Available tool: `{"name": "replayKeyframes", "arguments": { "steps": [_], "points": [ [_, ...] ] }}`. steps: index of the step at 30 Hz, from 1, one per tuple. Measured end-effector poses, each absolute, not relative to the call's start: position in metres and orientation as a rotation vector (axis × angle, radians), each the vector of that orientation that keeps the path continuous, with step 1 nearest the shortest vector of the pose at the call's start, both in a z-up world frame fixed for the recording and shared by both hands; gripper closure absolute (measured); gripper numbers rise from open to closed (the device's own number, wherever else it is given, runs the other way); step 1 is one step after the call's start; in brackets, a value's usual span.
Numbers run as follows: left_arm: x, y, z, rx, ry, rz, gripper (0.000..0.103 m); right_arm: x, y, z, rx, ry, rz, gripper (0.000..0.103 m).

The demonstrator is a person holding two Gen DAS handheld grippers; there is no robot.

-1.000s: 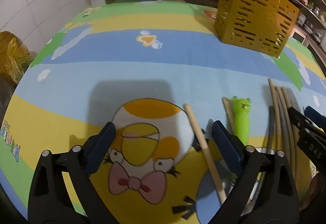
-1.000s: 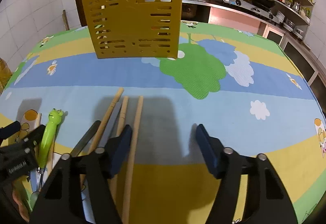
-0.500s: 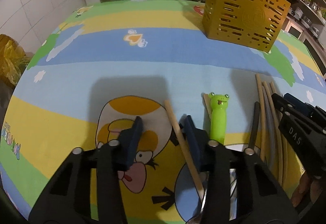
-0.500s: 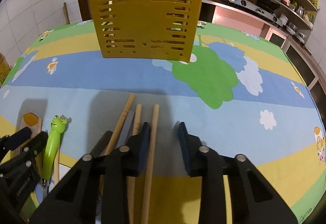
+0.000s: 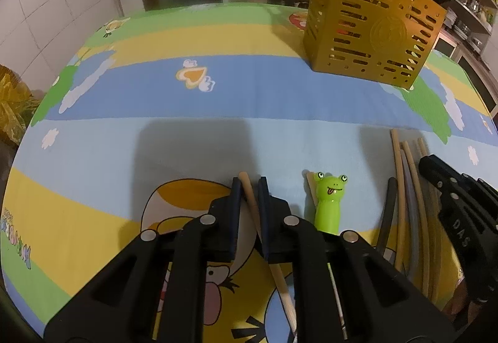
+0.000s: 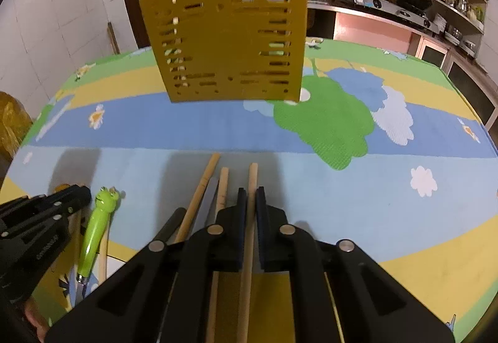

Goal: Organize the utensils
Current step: 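Close the left tool on a chopstick while the right tool grasps another chopstick, then lift both chopsticks and carry them over the yellow holder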

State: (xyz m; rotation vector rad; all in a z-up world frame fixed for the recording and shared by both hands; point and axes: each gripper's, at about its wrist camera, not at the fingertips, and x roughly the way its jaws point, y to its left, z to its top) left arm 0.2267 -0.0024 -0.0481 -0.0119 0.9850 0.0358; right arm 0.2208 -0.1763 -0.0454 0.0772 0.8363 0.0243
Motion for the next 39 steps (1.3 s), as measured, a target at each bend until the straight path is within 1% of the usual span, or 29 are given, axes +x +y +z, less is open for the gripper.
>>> {"name": "replayKeyframes", "arguments": {
  "steps": [5,11,20,23,30,34,39],
  "points": [
    [0.228,0.004,-0.045,-0.030,0.969,0.039,0.094,0.211,-0.183,-0.028,0.099,0.761,0.021,0.097],
    [0.220,0.008,-0.025,-0.033,0.883,0.047,0.094,0.198,-0.189,-0.006,0.106,0.657,0.011,0.097],
    [0.187,-0.003,0.031,0.006,0.638,0.018,0.095,0.176,-0.204,0.029,0.120,0.495,-0.029,0.097],
    [0.178,-0.007,0.045,0.013,0.589,-0.006,0.098,0.170,-0.209,0.039,0.128,0.462,-0.033,0.097],
    [0.163,-0.013,0.085,0.033,0.459,-0.028,0.098,0.153,-0.218,0.062,0.133,0.358,-0.019,0.097],
    [0.156,-0.009,0.093,-0.004,0.422,-0.049,0.098,0.150,-0.222,0.065,0.146,0.344,-0.006,0.097],
    [0.154,-0.007,0.089,-0.022,0.432,-0.067,0.098,0.144,-0.224,0.065,0.152,0.322,-0.008,0.097]
  ]
}}
